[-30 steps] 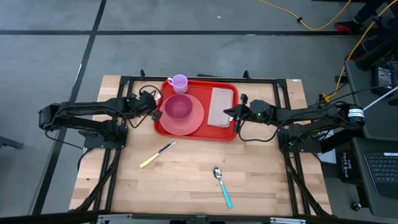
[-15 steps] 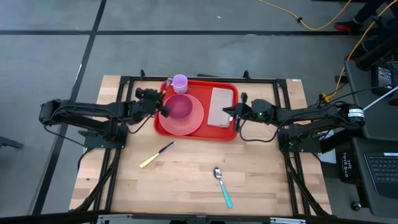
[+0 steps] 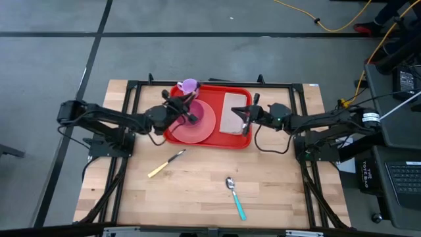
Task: Set up tray
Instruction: Put the orange fork on the light brown napkin
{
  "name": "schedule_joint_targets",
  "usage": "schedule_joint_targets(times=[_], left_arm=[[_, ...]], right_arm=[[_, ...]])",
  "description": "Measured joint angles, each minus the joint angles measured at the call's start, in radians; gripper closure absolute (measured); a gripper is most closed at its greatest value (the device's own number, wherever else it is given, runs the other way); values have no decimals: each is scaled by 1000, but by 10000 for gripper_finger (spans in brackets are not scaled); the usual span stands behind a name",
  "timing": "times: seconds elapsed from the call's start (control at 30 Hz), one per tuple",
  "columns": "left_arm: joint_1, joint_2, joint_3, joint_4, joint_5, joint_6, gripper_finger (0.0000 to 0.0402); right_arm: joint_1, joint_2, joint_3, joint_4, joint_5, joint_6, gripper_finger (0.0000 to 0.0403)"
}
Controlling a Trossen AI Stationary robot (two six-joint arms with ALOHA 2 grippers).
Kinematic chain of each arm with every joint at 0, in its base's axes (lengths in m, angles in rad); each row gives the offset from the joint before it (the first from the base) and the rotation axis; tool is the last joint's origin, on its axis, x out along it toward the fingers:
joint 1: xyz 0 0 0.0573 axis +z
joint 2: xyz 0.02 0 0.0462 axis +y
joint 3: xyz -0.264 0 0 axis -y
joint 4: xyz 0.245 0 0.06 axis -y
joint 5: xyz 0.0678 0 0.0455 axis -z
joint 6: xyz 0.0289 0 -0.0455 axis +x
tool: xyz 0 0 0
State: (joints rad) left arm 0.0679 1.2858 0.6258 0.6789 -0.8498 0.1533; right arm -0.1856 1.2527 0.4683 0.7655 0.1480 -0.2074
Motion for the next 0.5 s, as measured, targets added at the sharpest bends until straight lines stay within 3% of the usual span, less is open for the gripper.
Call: schedule_joint_targets(times=[0.23,0.5], left_arm=[[0,129,0,352,175,102,376],[0,221,1,505,180,149,376]], right_arm=[[0,132,0,254,0,-119,377],[0,247,64,331,0,-138,377]])
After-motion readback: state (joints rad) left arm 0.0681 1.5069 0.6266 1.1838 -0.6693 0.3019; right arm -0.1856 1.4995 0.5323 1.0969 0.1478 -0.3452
